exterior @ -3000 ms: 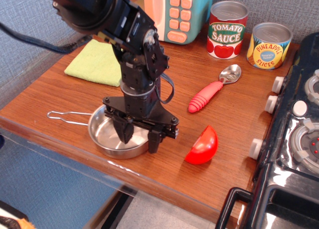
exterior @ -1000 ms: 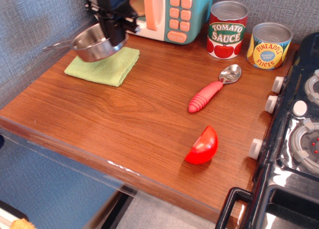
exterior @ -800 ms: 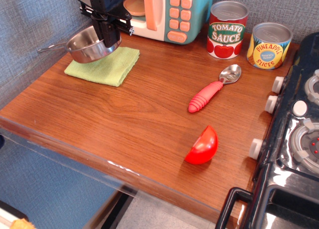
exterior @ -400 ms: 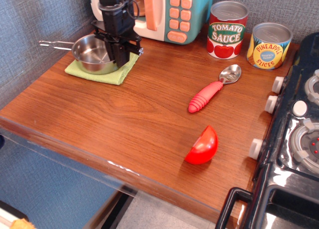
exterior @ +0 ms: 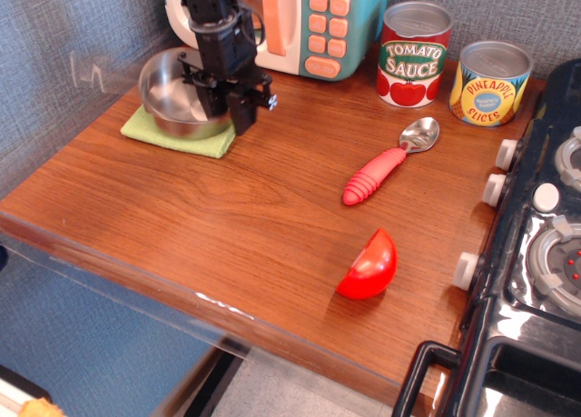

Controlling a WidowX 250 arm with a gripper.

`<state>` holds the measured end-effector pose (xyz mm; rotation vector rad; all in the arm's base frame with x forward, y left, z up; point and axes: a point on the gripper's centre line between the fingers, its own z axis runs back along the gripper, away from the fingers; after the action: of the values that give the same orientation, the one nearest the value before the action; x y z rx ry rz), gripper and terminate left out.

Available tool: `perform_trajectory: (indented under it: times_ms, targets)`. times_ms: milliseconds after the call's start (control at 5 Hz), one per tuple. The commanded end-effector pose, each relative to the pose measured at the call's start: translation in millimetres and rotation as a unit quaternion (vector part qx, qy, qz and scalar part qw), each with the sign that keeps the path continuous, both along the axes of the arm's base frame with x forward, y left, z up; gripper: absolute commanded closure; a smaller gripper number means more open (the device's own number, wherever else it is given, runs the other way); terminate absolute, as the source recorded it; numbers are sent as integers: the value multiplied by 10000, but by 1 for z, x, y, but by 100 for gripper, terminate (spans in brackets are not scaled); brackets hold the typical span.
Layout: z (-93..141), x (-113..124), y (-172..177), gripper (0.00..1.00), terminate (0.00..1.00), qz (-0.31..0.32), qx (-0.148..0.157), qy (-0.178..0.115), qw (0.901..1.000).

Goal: Put pot onto towel

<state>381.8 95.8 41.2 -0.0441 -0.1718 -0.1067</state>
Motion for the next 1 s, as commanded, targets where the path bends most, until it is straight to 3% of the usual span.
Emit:
perform_trajectory:
  times_ms: [0,200,400,600,800]
  targets:
    - [95,-16,-17,0,0,-20,372,-1356,9901]
    - [100,-19,-37,0,0,-156,405,-1278,9908]
    - [90,-25,-59,0,0,-56,163,-865,9961]
    - [82,-34,-74,0,0,489,-163,-403,9979]
    - [78,-38,-76,0,0,653,-228,-241,9973]
